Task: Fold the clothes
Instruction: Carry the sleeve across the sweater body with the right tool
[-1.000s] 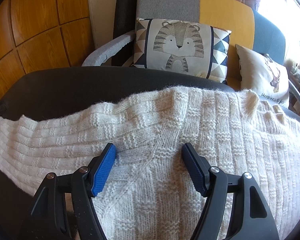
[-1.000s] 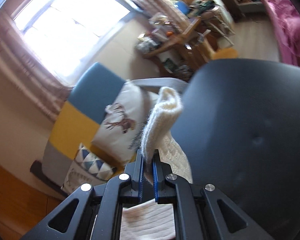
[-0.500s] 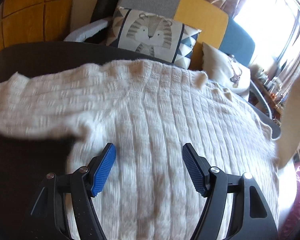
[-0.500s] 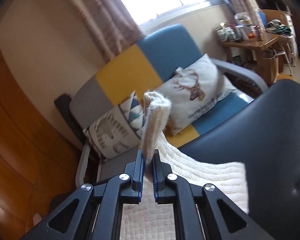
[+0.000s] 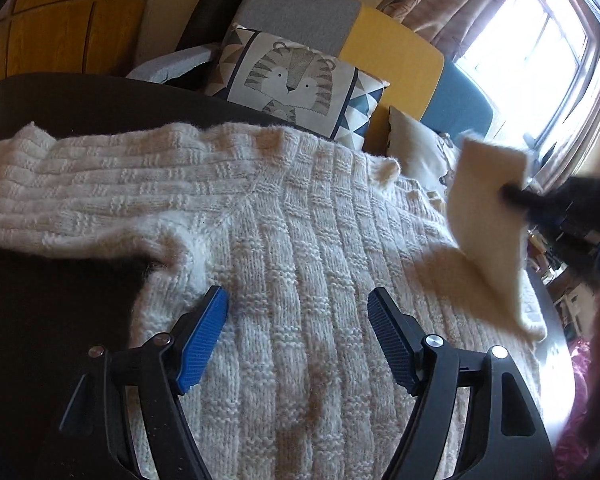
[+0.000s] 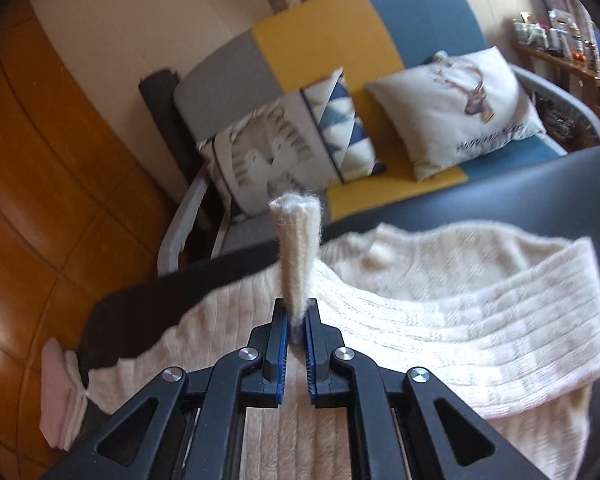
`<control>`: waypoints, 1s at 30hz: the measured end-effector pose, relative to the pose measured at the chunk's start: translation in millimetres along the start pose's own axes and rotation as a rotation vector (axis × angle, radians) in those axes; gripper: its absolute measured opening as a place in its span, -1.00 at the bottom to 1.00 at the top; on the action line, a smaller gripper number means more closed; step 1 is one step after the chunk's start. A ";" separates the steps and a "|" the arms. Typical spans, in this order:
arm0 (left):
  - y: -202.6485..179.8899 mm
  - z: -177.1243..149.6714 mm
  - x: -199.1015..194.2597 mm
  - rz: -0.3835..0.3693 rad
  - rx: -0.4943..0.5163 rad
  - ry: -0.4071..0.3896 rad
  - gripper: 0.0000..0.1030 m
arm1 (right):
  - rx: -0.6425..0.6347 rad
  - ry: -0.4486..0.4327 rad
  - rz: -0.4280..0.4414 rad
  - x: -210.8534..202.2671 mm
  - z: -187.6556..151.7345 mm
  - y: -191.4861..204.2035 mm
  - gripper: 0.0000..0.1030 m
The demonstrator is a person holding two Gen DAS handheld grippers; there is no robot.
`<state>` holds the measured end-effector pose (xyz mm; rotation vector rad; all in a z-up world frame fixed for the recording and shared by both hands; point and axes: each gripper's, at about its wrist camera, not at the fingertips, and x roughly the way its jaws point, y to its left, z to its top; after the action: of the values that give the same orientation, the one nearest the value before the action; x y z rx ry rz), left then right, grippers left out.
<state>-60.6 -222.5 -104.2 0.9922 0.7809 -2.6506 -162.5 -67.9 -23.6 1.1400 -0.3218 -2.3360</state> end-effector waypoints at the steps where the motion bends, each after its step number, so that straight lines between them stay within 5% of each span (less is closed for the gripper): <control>1: 0.2 0.5 -0.3 -0.003 -0.002 -0.001 0.47 | -0.013 0.018 -0.001 6.6 -7.1 3.5 -0.87; 7: -1.4 0.6 -0.7 -0.002 0.006 -0.001 0.50 | -0.024 0.080 0.008 34.8 -35.0 11.7 -0.87; 23: -3.9 1.5 -1.1 -0.012 0.002 -0.003 0.53 | -0.134 0.191 -0.022 85.0 -40.2 26.9 -0.87; 30: -6.8 3.6 -1.4 -0.012 0.006 0.000 0.56 | -0.195 0.222 0.023 82.6 -45.0 30.2 -0.54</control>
<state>-63.9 -218.7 -98.2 0.9922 0.7817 -2.6645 -159.1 -137.7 -93.4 1.2744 -0.0258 -2.1410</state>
